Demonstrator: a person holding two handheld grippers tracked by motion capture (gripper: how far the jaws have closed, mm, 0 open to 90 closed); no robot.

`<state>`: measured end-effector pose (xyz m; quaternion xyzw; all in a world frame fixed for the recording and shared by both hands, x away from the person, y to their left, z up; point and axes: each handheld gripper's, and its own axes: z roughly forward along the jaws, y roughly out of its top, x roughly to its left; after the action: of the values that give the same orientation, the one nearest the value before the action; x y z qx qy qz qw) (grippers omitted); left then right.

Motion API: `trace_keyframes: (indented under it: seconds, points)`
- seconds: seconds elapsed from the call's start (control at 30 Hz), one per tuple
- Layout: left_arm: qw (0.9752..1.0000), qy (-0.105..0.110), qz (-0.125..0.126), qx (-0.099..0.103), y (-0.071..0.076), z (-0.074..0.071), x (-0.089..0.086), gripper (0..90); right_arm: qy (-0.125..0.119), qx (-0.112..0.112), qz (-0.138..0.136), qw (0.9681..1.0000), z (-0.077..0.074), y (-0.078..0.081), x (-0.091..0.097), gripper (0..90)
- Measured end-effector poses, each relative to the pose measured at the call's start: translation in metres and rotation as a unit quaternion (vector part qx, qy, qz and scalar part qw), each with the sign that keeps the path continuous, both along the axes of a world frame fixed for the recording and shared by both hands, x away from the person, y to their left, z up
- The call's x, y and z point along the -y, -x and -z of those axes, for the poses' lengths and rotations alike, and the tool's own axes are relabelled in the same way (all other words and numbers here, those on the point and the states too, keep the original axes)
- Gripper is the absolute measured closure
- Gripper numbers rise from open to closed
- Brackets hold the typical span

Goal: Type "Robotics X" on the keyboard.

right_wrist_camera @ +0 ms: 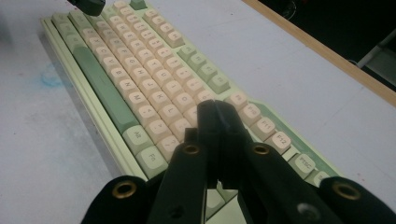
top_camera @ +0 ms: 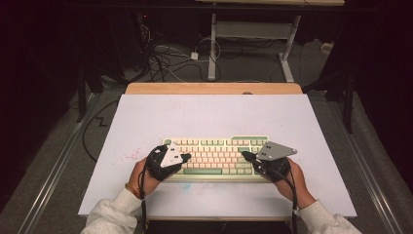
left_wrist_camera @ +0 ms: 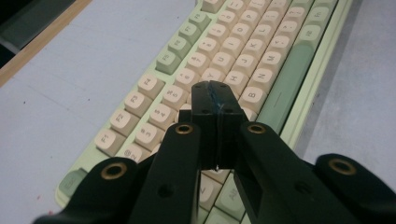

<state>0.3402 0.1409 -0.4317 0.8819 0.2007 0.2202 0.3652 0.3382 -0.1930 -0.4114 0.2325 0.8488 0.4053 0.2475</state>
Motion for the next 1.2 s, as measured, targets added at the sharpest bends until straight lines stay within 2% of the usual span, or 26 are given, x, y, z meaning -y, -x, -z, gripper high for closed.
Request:
trace_keyframes:
  seconds: [0.1, 0.23, 0.4, 0.67, 0.83, 1.2]
  points:
    - [1.0, -0.005, -0.002, 0.0, 0.004, 0.001, -0.004, 87.6, 0.005, -0.004, -0.009, 0.9999, 0.004, 0.0, -0.005, 90.0]
    - [1.0, 0.003, -0.009, 0.001, 0.007, 0.001, -0.009, 87.6, 0.009, -0.008, -0.014, 0.9998, 0.007, -0.001, -0.014, 90.0]
    - [0.9999, -0.001, -0.01, -0.002, 0.01, 0.003, -0.016, 87.6, 0.02, -0.015, -0.024, 0.9994, 0.014, -0.005, -0.025, 90.0]
    - [0.9998, 0.012, -0.016, -0.002, 0.015, 0.004, -0.03, 87.6, 0.027, -0.019, -0.026, 0.9991, 0.018, -0.016, -0.04, 90.0]
    - [0.9997, 0.01, -0.023, -0.003, 0.018, 0.006, -0.036, 87.6, 0.029, -0.026, -0.023, 0.999, 0.022, -0.025, -0.049, 90.0]
    - [0.9991, 0.023, -0.033, -0.009, 0.024, 0.008, -0.052, 87.6, 0.047, -0.032, -0.023, 0.9981, 0.028, -0.038, -0.066, 90.0]
